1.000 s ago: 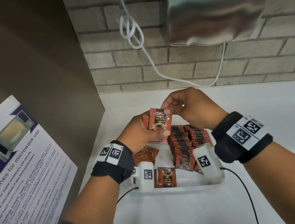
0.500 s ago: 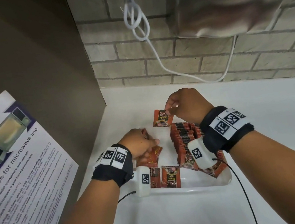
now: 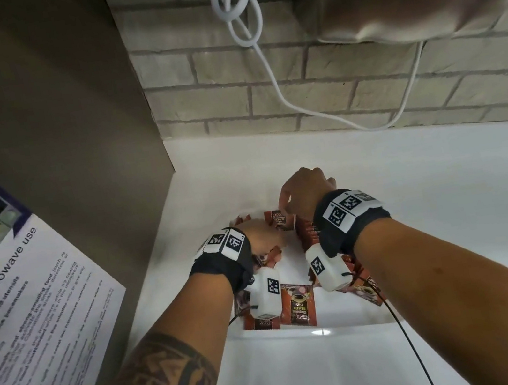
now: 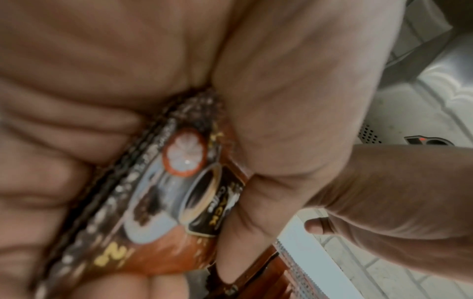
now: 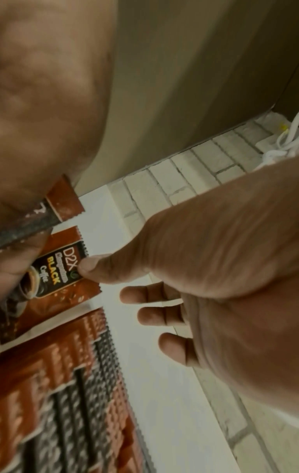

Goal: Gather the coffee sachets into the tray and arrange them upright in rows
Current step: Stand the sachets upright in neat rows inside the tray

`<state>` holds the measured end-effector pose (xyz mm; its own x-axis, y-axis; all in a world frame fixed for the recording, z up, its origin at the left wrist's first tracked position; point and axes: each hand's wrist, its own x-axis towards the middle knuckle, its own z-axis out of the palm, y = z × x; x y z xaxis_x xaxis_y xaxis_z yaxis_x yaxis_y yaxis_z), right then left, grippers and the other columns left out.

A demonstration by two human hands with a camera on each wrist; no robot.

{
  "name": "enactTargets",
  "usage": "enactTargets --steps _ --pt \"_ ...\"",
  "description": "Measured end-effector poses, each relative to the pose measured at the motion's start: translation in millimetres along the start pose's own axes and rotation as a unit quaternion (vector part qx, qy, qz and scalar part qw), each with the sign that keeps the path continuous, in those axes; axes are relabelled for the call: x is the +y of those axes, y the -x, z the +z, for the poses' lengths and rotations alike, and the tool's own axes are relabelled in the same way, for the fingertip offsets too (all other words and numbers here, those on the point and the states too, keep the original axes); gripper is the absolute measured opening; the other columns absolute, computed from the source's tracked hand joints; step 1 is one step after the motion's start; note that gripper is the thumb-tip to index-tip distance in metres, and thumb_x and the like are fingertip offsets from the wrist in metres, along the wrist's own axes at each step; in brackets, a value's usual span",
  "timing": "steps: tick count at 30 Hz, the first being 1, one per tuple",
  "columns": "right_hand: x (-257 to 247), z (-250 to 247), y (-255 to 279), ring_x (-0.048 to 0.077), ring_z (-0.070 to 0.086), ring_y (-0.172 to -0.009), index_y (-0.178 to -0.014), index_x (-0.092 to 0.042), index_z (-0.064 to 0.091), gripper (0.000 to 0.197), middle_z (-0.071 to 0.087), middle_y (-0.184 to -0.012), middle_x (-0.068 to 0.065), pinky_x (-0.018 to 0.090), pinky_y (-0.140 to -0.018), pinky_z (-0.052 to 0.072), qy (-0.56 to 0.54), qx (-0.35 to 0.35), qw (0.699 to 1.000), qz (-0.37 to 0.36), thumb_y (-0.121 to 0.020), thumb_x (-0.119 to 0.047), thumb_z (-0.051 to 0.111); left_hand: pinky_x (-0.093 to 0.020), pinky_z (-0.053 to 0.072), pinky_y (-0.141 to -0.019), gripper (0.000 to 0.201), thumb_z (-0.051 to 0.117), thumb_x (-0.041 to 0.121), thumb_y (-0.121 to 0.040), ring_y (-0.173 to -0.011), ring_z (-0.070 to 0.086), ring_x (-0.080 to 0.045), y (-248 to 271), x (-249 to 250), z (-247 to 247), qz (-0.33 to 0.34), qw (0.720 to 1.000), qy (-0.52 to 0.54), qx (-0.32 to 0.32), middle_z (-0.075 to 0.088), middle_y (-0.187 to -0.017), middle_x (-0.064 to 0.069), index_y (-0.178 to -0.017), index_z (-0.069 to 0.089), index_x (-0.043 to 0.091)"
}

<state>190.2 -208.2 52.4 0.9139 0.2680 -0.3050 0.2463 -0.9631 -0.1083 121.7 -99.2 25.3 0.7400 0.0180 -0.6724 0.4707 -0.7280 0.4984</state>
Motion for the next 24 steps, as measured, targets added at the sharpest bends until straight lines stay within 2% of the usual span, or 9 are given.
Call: enactTargets --steps 3,7,12,15,18,19,21,23,24 --pt "-0.7 3.7 -4.1 0.025 0.051 -0.11 -0.098 -0.023 0.073 0.024 0.061 -0.107 -0.001 0.043 -0.092 0.045 -0.006 -0.007 1.0 0.004 -0.083 -0.019 0.055 -0.021 0.04 -0.049 0.035 0.053 0.032 -0.1 -0.051 0.054 -0.012 -5.1 0.4 0.0 -0.003 1.0 -0.018 -0.006 0.057 -0.039 0.008 -0.071 0.06 0.014" --pt "1.3 6.3 -6.8 0.024 0.054 -0.113 -0.104 -0.023 0.072 0.023 0.062 -0.113 -0.001 0.042 -0.095 0.043 -0.018 -0.006 1.0 0.001 -0.087 -0.018 0.057 -0.021 0.04 -0.048 0.026 0.056 0.024 -0.1 -0.038 0.055 -0.01 -6.5 -1.3 2.0 -0.02 0.996 0.078 -0.027 0.064 -0.057 -0.001 -0.082 0.064 0.006" --pt "12.2 4.7 -6.7 0.021 0.055 -0.114 -0.1 -0.033 0.069 0.018 0.059 -0.111 -0.006 0.039 -0.095 0.037 -0.059 0.004 0.998 -0.023 -0.089 -0.019 0.065 -0.019 0.038 -0.045 0.025 0.055 0.024 -0.101 -0.036 0.057 -0.008 -1.9 -0.1 1.4 -0.034 0.993 0.107 -0.036 0.065 -0.049 0.002 -0.086 0.064 0.006" --pt "14.8 0.8 -1.9 0.021 0.055 -0.113 -0.1 -0.032 0.069 0.018 0.059 -0.112 -0.006 0.041 -0.098 0.04 -0.073 0.019 0.997 -0.033 -0.089 -0.018 0.064 -0.028 0.047 -0.061 0.025 0.055 0.022 -0.1 -0.051 0.067 -0.014 1.0 -2.3 1.0 -0.025 0.99 0.135 -0.042 0.071 -0.059 -0.002 -0.099 0.067 0.0" --pt "18.1 -5.9 4.1 0.018 0.057 -0.109 -0.087 -0.034 0.067 0.016 0.063 -0.11 -0.008 0.041 -0.098 0.043 -0.113 0.042 0.992 -0.04 -0.088 -0.019 0.066 -0.042 0.058 -0.088 0.027 0.062 0.017 -0.098 -0.083 0.072 -0.032 0.2 -7.1 0.5 0.002 0.98 0.195 -0.041 0.074 -0.084 -0.015 -0.11 0.067 -0.006" --pt "19.9 -8.9 6.7 0.017 0.059 -0.106 -0.082 -0.034 0.067 0.017 0.065 -0.105 -0.01 0.039 -0.097 0.045 -0.13 0.047 0.989 -0.049 -0.088 -0.018 0.066 -0.047 0.059 -0.09 0.025 0.064 0.012 -0.096 -0.086 0.07 -0.034 2.1 -8.9 0.6 0.013 0.972 0.232 -0.034 0.072 -0.089 -0.019 -0.113 0.066 -0.007" --pt "23.7 -15.7 13.7 0.014 0.063 -0.1 -0.077 -0.032 0.07 0.021 0.068 -0.095 -0.013 0.029 -0.088 0.049 -0.152 0.038 0.984 -0.086 -0.089 -0.016 0.065 -0.048 0.061 -0.085 0.026 0.07 0.001 -0.091 -0.088 0.067 -0.033 6.0 -13.2 0.8 0.044 0.948 0.315 -0.013 0.069 -0.1 -0.025 -0.115 0.065 -0.007" --pt "26.1 -23.7 25.7 0.009 0.064 -0.094 -0.084 -0.026 0.075 0.01 0.07 -0.089 -0.013 0.017 -0.072 0.044 -0.183 -0.002 0.976 -0.119 -0.089 -0.021 0.067 -0.045 0.062 -0.082 0.032 0.076 -0.001 -0.086 -0.096 0.07 -0.035 11.7 -17.8 1.4 0.094 0.92 0.38 -0.004 0.07 -0.113 -0.026 -0.116 0.067 -0.004" --pt "26.4 -27.5 32.7 0.006 0.064 -0.09 -0.088 -0.024 0.075 0.006 0.07 -0.088 -0.013 0.015 -0.068 0.041 -0.196 -0.027 0.972 -0.129 -0.089 -0.028 0.071 -0.044 0.062 -0.082 0.034 0.078 0.002 -0.084 -0.101 0.071 -0.034 14.9 -19.5 1.9 0.119 0.907 0.403 -0.002 0.071 -0.114 -0.022 -0.117 0.067 -0.001"
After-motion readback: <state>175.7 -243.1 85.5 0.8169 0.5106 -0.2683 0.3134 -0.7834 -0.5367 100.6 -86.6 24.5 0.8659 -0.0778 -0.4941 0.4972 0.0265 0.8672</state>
